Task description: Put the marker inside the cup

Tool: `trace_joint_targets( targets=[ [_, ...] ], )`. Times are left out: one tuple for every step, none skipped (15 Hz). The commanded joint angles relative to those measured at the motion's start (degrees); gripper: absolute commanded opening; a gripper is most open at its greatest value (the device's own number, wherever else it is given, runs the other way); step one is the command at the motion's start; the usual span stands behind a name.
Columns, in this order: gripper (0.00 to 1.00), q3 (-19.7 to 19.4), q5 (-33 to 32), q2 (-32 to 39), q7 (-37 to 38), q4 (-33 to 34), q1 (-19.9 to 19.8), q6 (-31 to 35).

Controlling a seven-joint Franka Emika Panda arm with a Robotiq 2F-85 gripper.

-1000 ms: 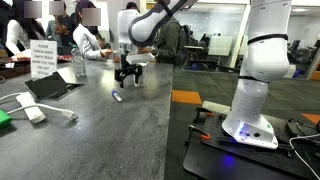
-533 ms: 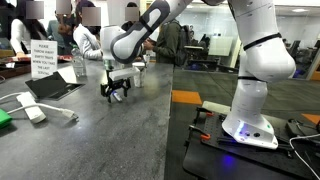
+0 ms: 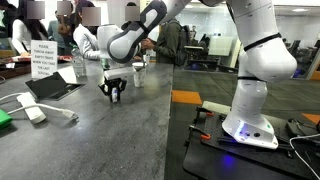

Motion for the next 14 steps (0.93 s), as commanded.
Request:
trace_joint_targets(
  targets=[
    [0.11, -1.5, 1.8, -0.8, 0.8, -0.9, 0.2, 1.4],
    [0.02, -1.7, 2.0, -1.2, 0.4, -1.2, 0.1, 1.5],
    [0.03, -2.1, 1.7, -2.1, 0.4, -1.6, 0.2, 1.4],
    [0.06, -2.6, 0.8, -3.2, 0.4, -2.1, 0.5, 1.0],
    [0.06, -2.9, 0.2, -4.5, 0.0, -2.6, 0.5, 0.9],
    [0.06, -2.8, 0.5, -6.1, -0.9, -3.1, 0.0, 0.5],
    [0.06, -2.9, 0.2, -7.8, -1.2, -3.7, -0.2, 0.4],
    [0.06, -2.2, 1.7, -9.4, -3.1, -4.0, -1.3, -0.3],
    [0.06, -1.8, 2.5, -11.0, -4.8, -3.8, -2.0, -2.1],
    [0.06, -1.1, 4.2, -12.8, -7.9, -4.1, -3.2, -3.9],
    [0.06, -1.0, 4.7, -14.4, -10.2, -3.8, -3.9, -7.4],
    [0.06, -0.8, 5.3, -15.8, -13.2, -3.3, -4.8, -11.7],
    [0.06, -0.8, 5.4, -17.0, -16.3, -2.6, -5.6, -16.7],
    [0.06, -0.5, 6.5, -18.1, -20.2, -1.9, -6.7, -21.0]
  ],
)
